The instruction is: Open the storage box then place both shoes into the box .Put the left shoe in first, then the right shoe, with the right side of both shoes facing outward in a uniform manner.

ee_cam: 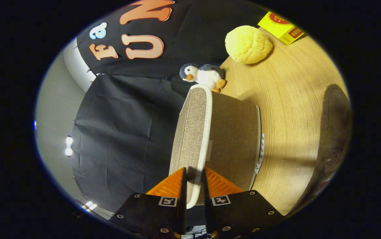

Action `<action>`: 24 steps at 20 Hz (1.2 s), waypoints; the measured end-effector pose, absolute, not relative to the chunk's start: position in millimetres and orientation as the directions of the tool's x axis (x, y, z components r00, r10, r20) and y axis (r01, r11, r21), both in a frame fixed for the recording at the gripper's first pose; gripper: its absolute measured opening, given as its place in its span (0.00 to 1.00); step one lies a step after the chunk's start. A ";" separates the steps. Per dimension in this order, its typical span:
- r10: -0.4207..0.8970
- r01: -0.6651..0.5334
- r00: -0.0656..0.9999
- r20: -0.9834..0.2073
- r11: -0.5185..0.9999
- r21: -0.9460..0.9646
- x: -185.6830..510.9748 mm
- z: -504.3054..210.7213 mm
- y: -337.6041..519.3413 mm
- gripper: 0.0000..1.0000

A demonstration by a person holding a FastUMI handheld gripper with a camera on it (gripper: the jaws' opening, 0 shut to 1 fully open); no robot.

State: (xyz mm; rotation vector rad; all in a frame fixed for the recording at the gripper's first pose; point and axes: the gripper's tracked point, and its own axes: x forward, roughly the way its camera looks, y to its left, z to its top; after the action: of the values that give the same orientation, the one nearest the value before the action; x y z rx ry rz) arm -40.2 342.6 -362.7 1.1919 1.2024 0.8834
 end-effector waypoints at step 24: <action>0.970 -0.219 0.232 -0.076 0.128 0.967 -33.6 -180.7 486.7 0.13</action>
State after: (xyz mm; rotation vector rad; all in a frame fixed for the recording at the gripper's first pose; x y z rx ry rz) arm -33.6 486.7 -180.7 1.0619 0.9250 1.0735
